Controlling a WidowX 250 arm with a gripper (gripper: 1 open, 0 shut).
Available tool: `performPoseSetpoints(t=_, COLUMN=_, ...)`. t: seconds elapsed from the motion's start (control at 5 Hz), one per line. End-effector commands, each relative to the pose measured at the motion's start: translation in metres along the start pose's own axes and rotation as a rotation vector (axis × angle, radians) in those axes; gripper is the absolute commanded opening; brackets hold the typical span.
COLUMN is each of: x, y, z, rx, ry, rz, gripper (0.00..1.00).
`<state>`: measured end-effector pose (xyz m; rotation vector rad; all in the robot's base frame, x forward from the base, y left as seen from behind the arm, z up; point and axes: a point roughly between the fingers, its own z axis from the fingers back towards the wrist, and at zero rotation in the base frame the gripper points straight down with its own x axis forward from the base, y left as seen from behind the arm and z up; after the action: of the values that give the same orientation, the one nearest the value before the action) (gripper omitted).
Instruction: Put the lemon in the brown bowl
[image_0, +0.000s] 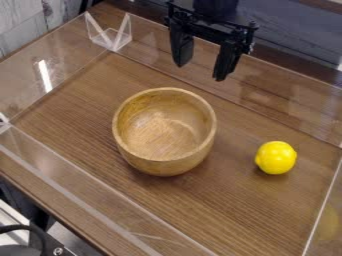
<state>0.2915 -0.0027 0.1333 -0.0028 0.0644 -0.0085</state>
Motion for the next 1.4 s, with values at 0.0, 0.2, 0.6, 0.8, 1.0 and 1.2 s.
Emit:
performPoseSetpoints(t=0.0, x=-0.001, y=-0.006, z=-0.006, rx=-0.005, ry=0.009, rz=-0.001, gripper=1.0)
performPoseSetpoints(t=0.2, x=-0.003, y=-0.027, z=-0.01, rx=-0.018, ry=-0.006, rz=-0.008, gripper=1.0)
performPoseSetpoints(t=0.6, x=-0.006, y=-0.044, z=-0.016, rx=-0.032, ry=-0.01, rz=-0.023, gripper=1.0)
performPoseSetpoints(t=0.8, x=-0.007, y=-0.048, z=-0.02, rx=-0.036, ry=0.0, rz=-0.03, gripper=1.0)
performPoseSetpoints(t=1.0, x=-0.007, y=-0.052, z=-0.025, rx=-0.041, ry=0.009, rz=-0.037, gripper=1.0)
performPoseSetpoints(t=1.2, x=-0.008, y=-0.057, z=-0.029, rx=-0.046, ry=0.015, rz=-0.043, gripper=1.0)
